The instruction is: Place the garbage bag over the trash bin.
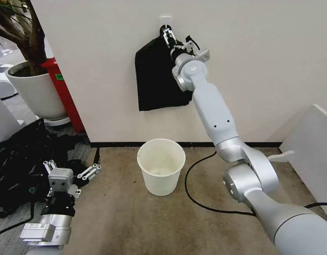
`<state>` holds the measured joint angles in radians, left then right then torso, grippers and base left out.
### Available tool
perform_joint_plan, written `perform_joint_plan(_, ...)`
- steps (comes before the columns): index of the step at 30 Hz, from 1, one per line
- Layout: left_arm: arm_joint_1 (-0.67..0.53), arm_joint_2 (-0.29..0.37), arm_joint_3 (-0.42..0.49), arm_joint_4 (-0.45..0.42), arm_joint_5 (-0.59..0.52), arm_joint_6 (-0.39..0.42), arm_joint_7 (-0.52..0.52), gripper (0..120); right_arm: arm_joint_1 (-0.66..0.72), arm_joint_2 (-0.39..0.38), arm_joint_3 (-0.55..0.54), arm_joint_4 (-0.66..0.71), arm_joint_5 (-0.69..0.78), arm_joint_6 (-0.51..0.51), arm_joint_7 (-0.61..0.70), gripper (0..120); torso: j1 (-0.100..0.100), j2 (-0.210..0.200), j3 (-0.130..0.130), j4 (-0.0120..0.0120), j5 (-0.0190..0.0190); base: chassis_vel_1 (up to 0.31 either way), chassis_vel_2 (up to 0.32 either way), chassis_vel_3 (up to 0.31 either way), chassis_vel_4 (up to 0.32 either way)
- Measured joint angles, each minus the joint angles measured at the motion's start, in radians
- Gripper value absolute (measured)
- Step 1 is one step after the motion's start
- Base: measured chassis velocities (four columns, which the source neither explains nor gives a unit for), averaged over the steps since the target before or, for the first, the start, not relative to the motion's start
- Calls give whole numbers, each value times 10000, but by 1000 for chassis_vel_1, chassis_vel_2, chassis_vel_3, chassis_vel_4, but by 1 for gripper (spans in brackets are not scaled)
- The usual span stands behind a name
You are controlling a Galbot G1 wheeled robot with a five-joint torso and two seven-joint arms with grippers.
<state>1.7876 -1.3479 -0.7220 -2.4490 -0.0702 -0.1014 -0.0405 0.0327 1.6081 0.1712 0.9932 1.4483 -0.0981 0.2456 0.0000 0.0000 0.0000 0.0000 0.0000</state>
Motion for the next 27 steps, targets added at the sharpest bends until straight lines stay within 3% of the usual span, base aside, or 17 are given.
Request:
perform_joint_plan(10, -44, 20, 0, -5, 3, -3, 41, 100, 239, 0, -49, -363, -102, -4, -128, 95, 0, 0, 0, 0, 0, 0, 0, 0, 0)
perform_joint_plan(27, -71, -33, 12, 74, 25, -68, 107, 100, 300, 0, -157, -584, -232, 150, -349, 33, 0, 0, 0, 0, 0, 0, 0, 0, 0)
